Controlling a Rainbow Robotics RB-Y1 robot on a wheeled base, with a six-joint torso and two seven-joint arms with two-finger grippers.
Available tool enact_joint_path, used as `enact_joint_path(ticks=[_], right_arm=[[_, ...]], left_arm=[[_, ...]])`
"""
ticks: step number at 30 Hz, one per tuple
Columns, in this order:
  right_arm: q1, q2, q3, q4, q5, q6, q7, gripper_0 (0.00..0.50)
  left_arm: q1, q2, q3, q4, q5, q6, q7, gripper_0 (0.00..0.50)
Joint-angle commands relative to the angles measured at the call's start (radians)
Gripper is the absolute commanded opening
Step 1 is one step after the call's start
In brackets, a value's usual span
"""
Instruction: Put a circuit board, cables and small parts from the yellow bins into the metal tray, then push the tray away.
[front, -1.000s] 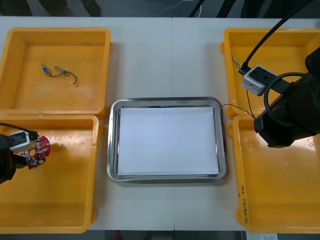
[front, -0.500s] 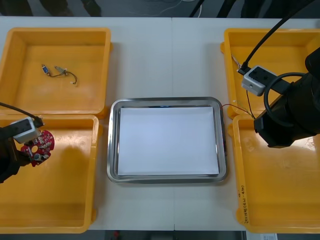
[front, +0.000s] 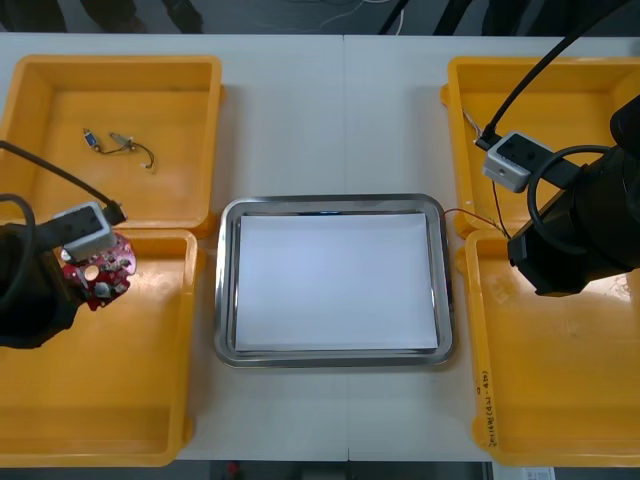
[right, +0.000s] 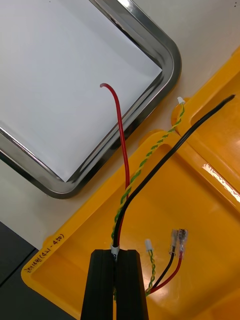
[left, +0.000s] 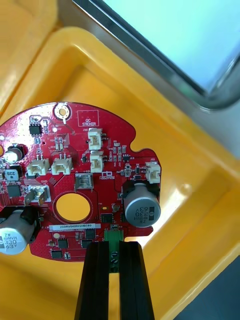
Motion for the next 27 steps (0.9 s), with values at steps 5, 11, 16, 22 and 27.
enact_joint_path(ticks=[5, 11, 16, 22, 27], right_arm=[[-0.030, -0.009, 0.010, -0.029, -0.009, 0.004, 0.000, 0.000], [-0.030, -0.007, 0.010, -0.030, -0.009, 0.004, 0.000, 0.000], [-0.030, -0.007, 0.010, -0.030, -0.009, 0.004, -0.001, 0.000], [-0.030, -0.007, 0.010, -0.030, -0.008, 0.004, -0.003, 0.000], [-0.030, -0.009, 0.010, -0.030, -0.009, 0.004, -0.004, 0.000]], left_arm=[[-0.173, -0.034, -0.145, -0.024, -0.037, 0.014, 0.175, 0.000], [-0.280, -0.060, -0.250, -0.022, -0.077, 0.040, 0.273, 0.000], [-0.364, -0.088, -0.342, -0.022, -0.112, 0.056, 0.370, 0.000], [-0.461, -0.129, -0.468, -0.019, -0.157, 0.063, 0.500, 0.000], [-0.539, -0.169, -0.580, -0.002, -0.211, 0.063, 0.597, 0.000]])
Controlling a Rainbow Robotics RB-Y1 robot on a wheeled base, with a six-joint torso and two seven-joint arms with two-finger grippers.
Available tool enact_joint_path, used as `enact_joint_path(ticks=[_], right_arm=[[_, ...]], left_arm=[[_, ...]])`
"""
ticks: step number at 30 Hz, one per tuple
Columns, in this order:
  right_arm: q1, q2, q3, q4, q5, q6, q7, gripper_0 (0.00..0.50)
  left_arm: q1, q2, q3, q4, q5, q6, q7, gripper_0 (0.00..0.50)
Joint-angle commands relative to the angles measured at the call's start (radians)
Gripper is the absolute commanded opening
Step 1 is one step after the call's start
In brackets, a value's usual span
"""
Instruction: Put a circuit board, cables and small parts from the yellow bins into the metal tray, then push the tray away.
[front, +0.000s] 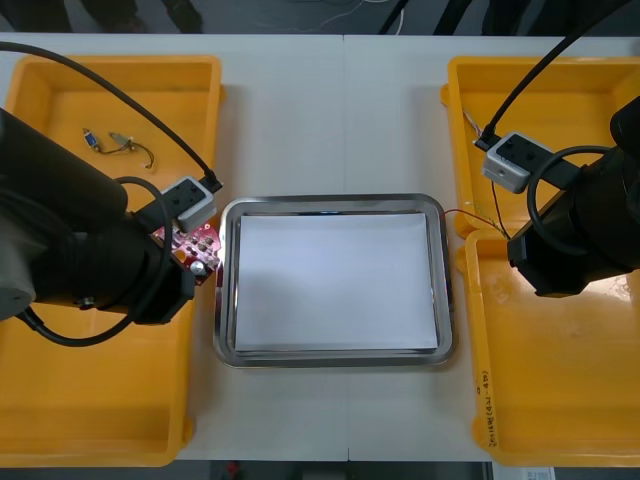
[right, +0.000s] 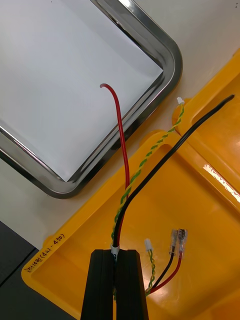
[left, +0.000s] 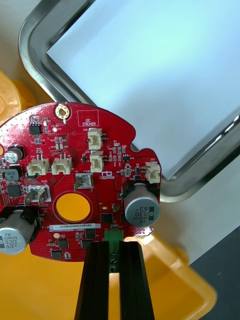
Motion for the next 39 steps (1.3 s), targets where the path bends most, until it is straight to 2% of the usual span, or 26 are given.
enact_joint_path(ticks=[1, 7, 15, 28, 39], right_arm=[[-0.029, -0.009, 0.010, -0.027, -0.007, 0.004, -0.004, 0.000], [-0.029, -0.007, 0.010, -0.027, -0.008, 0.004, -0.004, 0.000], [-0.029, -0.009, 0.010, -0.025, -0.011, 0.004, -0.006, 0.000], [-0.029, -0.007, 0.010, -0.027, -0.013, 0.004, -0.006, 0.000], [-0.029, -0.007, 0.010, -0.027, -0.011, 0.004, -0.006, 0.000]], left_arm=[[-0.101, -0.050, -0.094, -0.001, -0.052, 0.007, 0.084, 0.000], [-0.195, -0.119, -0.233, 0.048, -0.128, 0.007, 0.209, 0.000], [-0.273, -0.190, -0.364, 0.126, -0.190, 0.000, 0.327, 0.000], [-0.282, -0.214, -0.526, 0.192, -0.280, -0.138, 0.499, 0.000], [-0.288, -0.226, -0.629, 0.272, -0.334, -0.260, 0.539, 0.000]])
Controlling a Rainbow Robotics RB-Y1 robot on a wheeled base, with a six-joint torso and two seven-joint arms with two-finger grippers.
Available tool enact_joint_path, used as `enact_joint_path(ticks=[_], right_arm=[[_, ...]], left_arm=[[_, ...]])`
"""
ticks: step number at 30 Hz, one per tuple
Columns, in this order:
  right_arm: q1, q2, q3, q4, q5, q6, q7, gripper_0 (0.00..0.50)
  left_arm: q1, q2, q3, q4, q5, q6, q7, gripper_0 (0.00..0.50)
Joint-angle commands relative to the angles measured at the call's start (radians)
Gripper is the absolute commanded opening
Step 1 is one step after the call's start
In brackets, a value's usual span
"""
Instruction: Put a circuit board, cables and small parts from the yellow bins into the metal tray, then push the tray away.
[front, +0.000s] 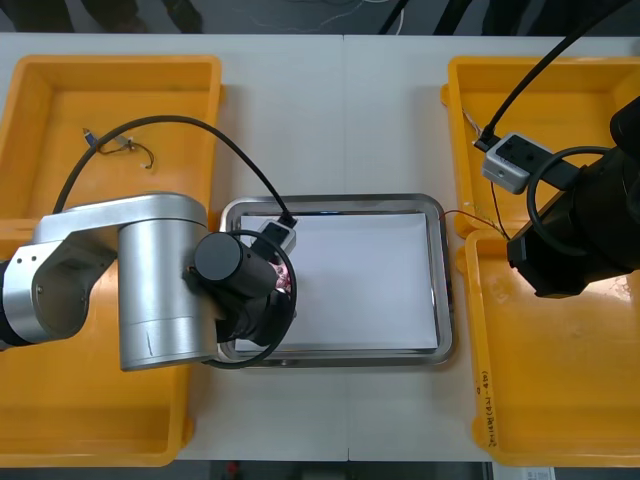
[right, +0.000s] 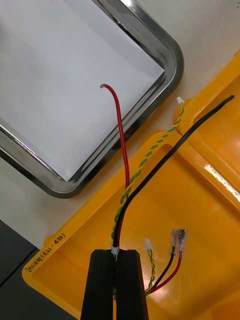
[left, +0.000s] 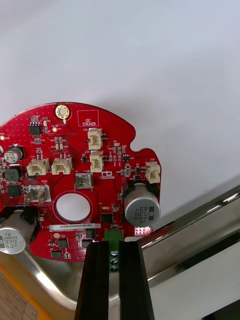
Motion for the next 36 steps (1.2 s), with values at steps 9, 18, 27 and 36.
enact_joint_path(ticks=[9, 18, 27, 36], right_arm=[[-0.029, -0.007, 0.010, -0.025, -0.007, 0.004, -0.007, 0.000], [-0.029, -0.007, 0.010, -0.026, -0.008, 0.004, -0.007, 0.000], [-0.029, -0.007, 0.010, -0.026, -0.008, 0.004, -0.006, 0.000], [-0.026, -0.007, 0.010, -0.026, -0.007, 0.004, -0.006, 0.000]], left_arm=[[-0.042, -0.026, -0.092, 0.029, -0.049, -0.065, 0.083, 0.000], [-0.042, -0.028, -0.130, 0.058, -0.072, -0.111, 0.101, 0.000], [-0.040, -0.031, -0.147, 0.070, -0.084, -0.134, 0.118, 0.000], [-0.042, -0.036, -0.146, 0.056, -0.095, -0.133, 0.152, 0.500]])
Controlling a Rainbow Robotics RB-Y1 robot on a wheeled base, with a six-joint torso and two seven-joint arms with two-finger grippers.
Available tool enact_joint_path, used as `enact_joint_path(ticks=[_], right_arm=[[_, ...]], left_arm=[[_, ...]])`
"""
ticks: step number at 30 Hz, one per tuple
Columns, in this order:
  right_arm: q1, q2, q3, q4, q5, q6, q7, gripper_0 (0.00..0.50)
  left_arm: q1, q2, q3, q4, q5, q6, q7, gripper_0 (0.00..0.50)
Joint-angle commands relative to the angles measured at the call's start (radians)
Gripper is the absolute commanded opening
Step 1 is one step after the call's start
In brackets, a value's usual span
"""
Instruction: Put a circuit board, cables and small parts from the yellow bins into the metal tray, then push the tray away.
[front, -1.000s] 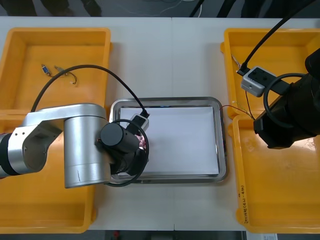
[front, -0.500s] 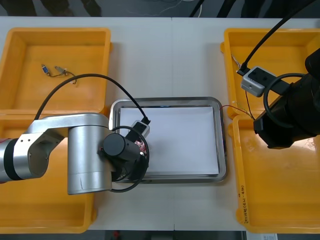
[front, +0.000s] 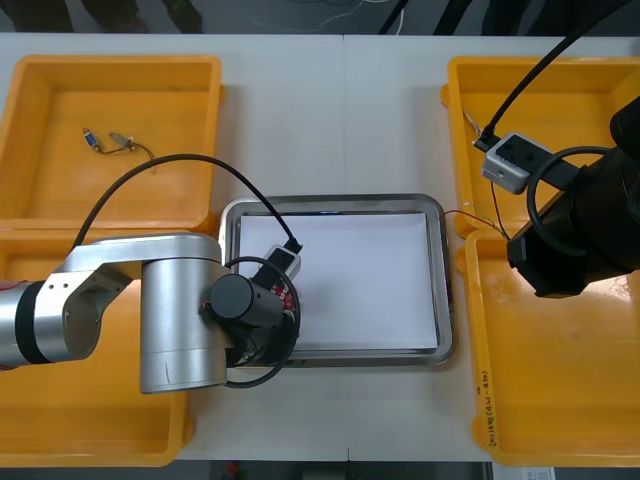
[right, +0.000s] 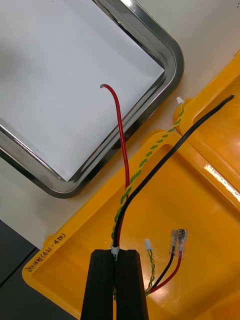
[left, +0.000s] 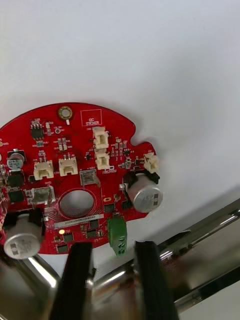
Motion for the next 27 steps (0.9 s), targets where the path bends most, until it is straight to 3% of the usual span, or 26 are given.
enact_joint_path(ticks=[1, 13, 22, 27], right_arm=[[-0.026, -0.009, 0.010, -0.026, -0.007, 0.004, -0.006, 0.000], [-0.028, -0.009, 0.010, -0.026, -0.007, 0.004, -0.006, 0.000], [-0.040, 0.019, 0.035, -0.052, -0.013, 0.004, 0.007, 0.000], [-0.112, 0.057, 0.131, -0.057, -0.001, 0.004, 0.010, 0.000]], left_arm=[[-0.040, -0.025, -0.011, -0.023, -0.019, -0.011, 0.128, 0.500], [-0.038, -0.019, 0.031, -0.079, -0.020, 0.055, 0.153, 0.500], [-0.038, -0.002, 0.192, -0.124, 0.101, 0.190, 0.128, 0.500], [-0.038, 0.021, 0.321, -0.127, 0.201, 0.268, 0.097, 0.500]])
